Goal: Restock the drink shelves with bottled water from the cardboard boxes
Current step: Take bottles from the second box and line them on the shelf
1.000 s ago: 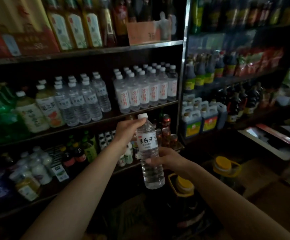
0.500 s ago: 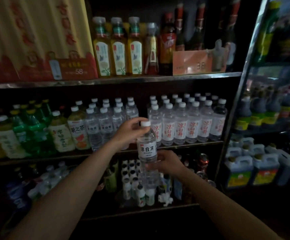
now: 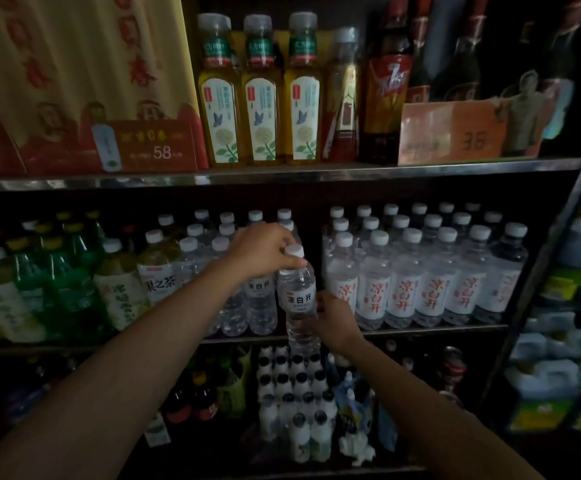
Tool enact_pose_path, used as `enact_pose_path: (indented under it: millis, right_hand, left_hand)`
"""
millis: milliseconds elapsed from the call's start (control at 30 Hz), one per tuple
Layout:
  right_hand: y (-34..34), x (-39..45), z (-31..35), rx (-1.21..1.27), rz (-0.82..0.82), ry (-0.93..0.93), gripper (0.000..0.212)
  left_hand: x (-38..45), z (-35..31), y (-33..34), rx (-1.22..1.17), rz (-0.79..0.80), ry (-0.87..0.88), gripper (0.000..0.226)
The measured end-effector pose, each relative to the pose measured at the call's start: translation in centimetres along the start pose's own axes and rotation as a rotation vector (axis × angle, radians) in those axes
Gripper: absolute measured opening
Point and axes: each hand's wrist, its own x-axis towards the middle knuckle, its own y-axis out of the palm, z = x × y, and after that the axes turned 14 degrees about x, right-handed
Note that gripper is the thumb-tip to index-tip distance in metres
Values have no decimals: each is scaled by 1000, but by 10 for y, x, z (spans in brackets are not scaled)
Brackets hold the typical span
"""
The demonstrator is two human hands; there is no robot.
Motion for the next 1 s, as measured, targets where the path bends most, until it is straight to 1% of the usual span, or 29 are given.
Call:
enact_pose_path:
  millis: [67, 233, 400, 567, 667, 767, 1000]
  right_hand:
    - [4, 15, 0, -41, -23, -22, 57]
    - [17, 38, 1, -84, -24, -31, 53]
    - [26, 45, -2, -82, -63, -56, 49]
    - [30, 46, -2, -72, -125, -66, 46]
    - [33, 41, -1, -47, -143, -66, 51]
    - [34, 36, 1, -73, -152, -46, 53]
    - [24, 14, 16, 0, -197, -97, 64]
  left_hand:
    - [15, 5, 0, 99, -15, 1, 46]
    - [39, 11, 9, 218, -25, 18, 43]
    - [43, 13, 25, 275, -100, -5, 40]
    - [44, 11, 35, 211, -134, -12, 36]
    - [40, 12, 42, 199, -135, -6, 34]
    - [33, 11, 44, 203, -126, -6, 33]
    - [15, 12, 38, 199, -23, -35, 52]
